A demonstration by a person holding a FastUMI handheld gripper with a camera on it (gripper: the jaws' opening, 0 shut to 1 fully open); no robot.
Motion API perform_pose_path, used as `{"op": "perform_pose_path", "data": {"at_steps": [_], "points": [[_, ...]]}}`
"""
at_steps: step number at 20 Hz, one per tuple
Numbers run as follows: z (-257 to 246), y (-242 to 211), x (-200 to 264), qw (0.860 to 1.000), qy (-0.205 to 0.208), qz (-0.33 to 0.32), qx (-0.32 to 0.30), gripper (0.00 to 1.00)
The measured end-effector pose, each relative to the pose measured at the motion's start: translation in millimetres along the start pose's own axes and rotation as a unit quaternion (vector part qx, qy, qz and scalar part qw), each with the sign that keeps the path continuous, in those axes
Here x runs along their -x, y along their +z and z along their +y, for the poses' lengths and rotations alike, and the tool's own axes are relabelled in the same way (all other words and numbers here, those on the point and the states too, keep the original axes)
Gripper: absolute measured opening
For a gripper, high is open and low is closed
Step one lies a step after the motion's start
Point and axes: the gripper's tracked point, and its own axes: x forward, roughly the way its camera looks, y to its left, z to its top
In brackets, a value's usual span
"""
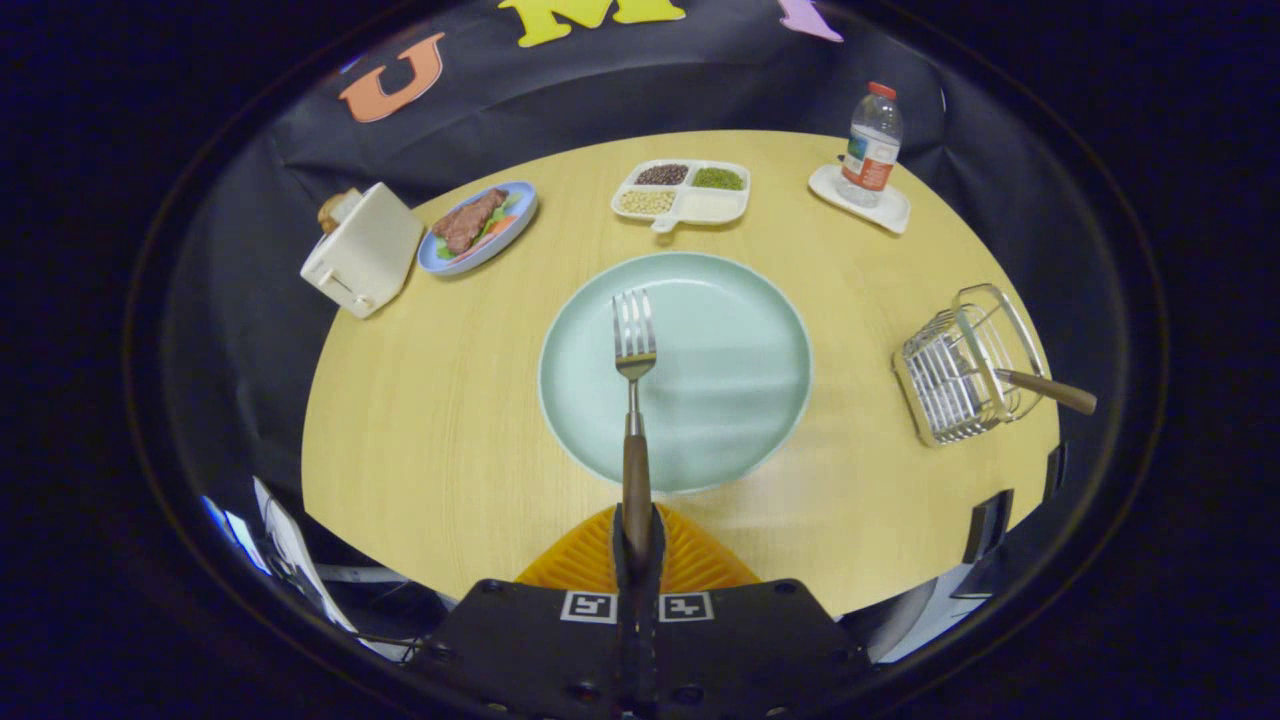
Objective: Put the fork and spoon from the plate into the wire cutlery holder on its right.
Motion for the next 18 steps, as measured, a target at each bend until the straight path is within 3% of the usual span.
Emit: {"op": "perform_pose_path", "data": {"at_steps": [10, 18], "points": [[-125.4, 30.2, 98.6, 0.998, -0.038, -0.039, -0.020, 0.01], [-189.9, 22.5, 115.5, 0.998, -0.057, -0.003, -0.035, 0.00]]}}
